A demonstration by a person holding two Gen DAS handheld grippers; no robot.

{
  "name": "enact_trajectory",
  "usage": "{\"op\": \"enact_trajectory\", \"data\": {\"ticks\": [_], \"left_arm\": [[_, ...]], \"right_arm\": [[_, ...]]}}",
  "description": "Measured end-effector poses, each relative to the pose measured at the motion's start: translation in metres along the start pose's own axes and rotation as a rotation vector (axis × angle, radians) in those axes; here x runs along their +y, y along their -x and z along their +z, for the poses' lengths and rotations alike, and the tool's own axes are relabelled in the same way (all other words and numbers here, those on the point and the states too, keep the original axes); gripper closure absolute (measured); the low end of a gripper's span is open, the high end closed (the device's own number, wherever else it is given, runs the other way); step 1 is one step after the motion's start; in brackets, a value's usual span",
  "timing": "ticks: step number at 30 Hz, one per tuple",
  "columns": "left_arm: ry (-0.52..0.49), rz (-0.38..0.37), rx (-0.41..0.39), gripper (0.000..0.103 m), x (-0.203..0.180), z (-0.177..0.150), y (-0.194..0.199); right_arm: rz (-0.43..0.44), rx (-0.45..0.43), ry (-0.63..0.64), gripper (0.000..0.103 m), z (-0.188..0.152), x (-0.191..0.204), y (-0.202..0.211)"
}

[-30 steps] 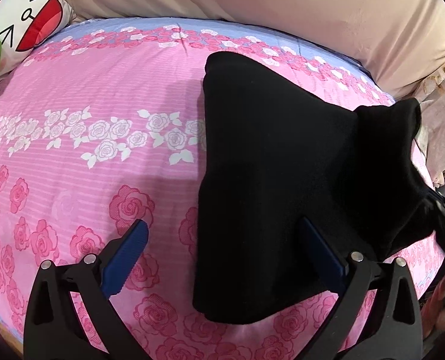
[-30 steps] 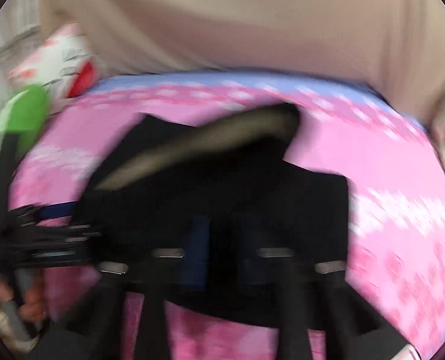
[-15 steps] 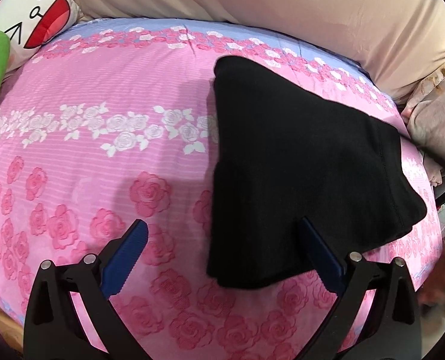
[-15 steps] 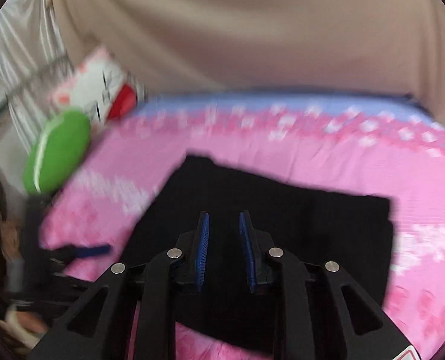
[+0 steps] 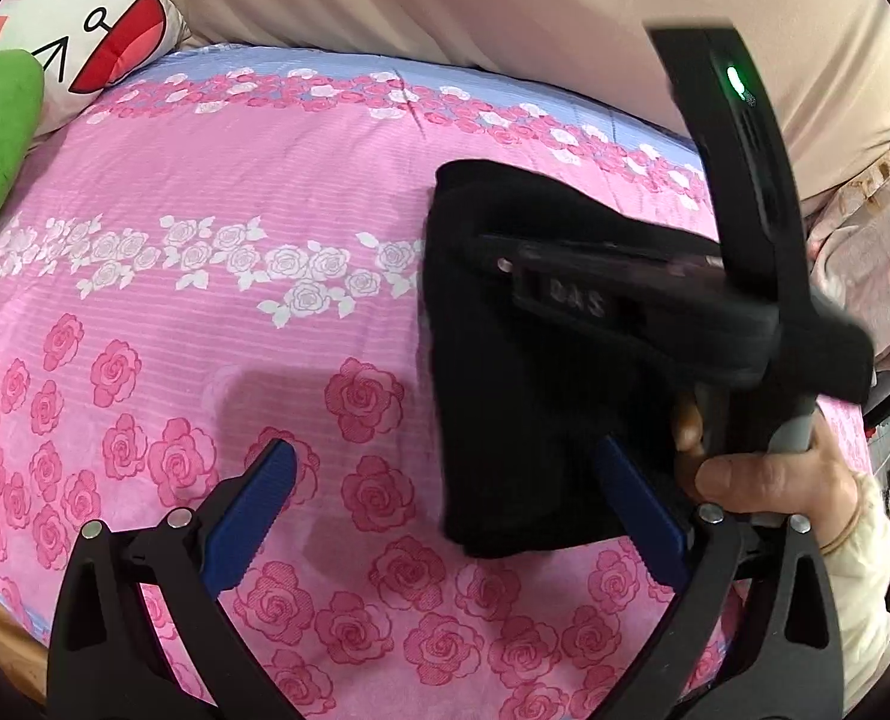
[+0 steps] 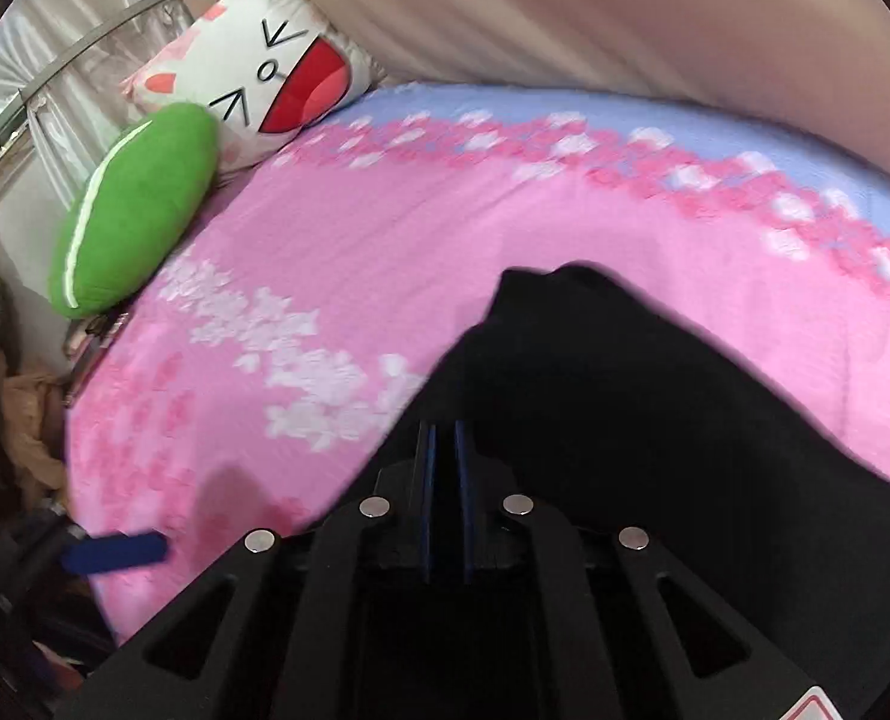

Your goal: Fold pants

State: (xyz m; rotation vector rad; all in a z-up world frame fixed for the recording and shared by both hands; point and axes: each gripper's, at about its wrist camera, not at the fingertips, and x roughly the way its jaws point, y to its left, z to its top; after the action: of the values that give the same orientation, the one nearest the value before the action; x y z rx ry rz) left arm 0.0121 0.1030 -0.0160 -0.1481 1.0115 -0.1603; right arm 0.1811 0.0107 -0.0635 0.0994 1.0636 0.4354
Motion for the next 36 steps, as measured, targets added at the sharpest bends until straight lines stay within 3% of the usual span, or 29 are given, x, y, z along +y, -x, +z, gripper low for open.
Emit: {"op": "enact_trajectory", "data": {"ticks": [2,4,7,9,11,13,15,17,19,21,23,25,27,29,31,32,36], "left_arm": [[0.003,0.008,0.000,0.005,0.003,0.000,0.001],[0.009,0.013,-0.002,0.005,0.007,-0.001,0.001],[0.025,0.015,-0.001,0.005,0.014,0.000,-0.001],[0.037,0.015,0.007,0.005,0.016,0.001,-0.005],[0.042,0.019,0.015,0.005,0.014,0.001,-0.008],[0.037,0.022,0.018,0.005,0.012,0.002,-0.010],[0.018,0.038,0.018,0.005,0.007,0.003,-0.010],[0.011,0.047,0.023,0.005,0.003,0.003,-0.012],[0.008,0.053,0.033,0.005,0.000,0.004,-0.016],[0.001,0.051,0.038,0.005,-0.006,0.004,-0.019],[-0.015,0.065,0.035,0.005,-0.013,0.004,-0.021],[-0.028,0.085,0.031,0.005,-0.018,0.004,-0.021],[-0.039,0.091,0.030,0.005,-0.023,0.005,-0.024],[-0.039,0.087,0.036,0.005,-0.027,0.006,-0.026],[-0.046,0.083,0.040,0.005,-0.030,0.007,-0.028],[-0.051,0.084,0.040,0.005,-0.031,0.007,-0.028],[-0.042,0.071,0.044,0.005,-0.035,0.006,-0.032]], "right_arm": [[0.013,0.004,0.017,0.096,0.003,0.005,0.008],[0.019,-0.051,-0.028,0.096,-0.003,-0.002,0.040],[-0.032,-0.113,-0.069,0.096,-0.022,-0.022,0.077],[-0.072,-0.099,-0.098,0.090,-0.025,-0.032,0.075],[-0.079,-0.014,-0.106,0.091,-0.024,-0.039,0.036],[-0.162,-0.072,0.004,0.091,-0.025,-0.021,0.021],[-0.220,-0.039,0.063,0.092,-0.022,-0.007,0.023],[-0.141,-0.029,0.005,0.094,-0.012,-0.014,0.042],[-0.052,-0.096,-0.076,0.094,-0.002,-0.027,0.067],[-0.106,-0.097,-0.061,0.094,0.008,-0.028,0.062],[-0.151,0.035,-0.085,0.095,0.010,-0.048,0.016],[-0.131,0.002,-0.101,0.097,0.010,-0.054,0.014],[-0.099,-0.032,-0.149,0.096,0.010,-0.053,0.045],[-0.101,-0.115,-0.145,0.091,0.001,-0.052,0.082],[-0.147,-0.193,-0.163,0.066,-0.021,-0.056,0.124],[-0.179,-0.217,-0.171,0.059,-0.034,-0.062,0.141],[-0.359,-0.231,-0.309,0.055,-0.108,-0.107,0.192]]}}
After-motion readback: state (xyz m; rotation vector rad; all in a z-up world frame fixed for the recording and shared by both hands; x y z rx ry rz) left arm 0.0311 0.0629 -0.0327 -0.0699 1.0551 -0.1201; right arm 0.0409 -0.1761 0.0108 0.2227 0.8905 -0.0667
